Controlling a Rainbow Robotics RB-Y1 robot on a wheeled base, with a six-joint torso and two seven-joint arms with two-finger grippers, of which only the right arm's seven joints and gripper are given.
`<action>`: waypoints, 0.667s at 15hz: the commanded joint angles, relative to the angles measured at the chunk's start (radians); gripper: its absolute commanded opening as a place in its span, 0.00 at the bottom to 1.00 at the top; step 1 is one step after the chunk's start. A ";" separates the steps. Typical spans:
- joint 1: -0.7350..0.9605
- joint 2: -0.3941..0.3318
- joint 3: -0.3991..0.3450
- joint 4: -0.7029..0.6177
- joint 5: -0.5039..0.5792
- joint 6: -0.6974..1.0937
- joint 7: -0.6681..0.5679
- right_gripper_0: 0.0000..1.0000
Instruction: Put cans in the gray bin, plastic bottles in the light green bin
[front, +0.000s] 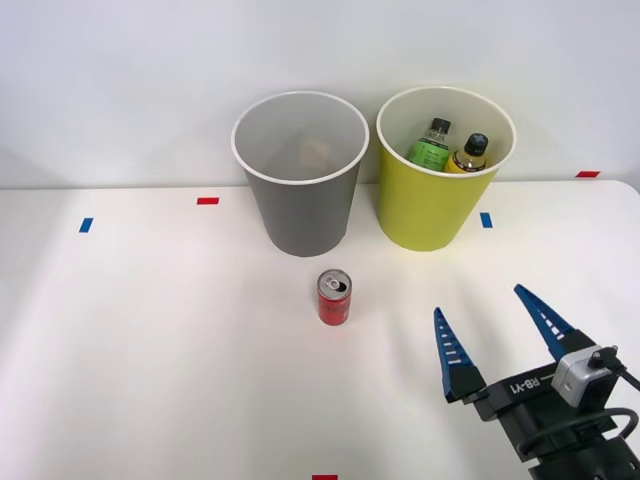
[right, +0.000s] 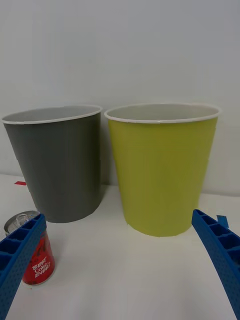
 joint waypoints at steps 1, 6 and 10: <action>0.024 0.023 0.004 0.000 0.021 0.000 0.011 1.00; 0.024 0.070 0.006 0.023 0.054 0.000 0.001 1.00; 0.025 0.159 -0.011 0.149 0.235 -0.126 -0.108 1.00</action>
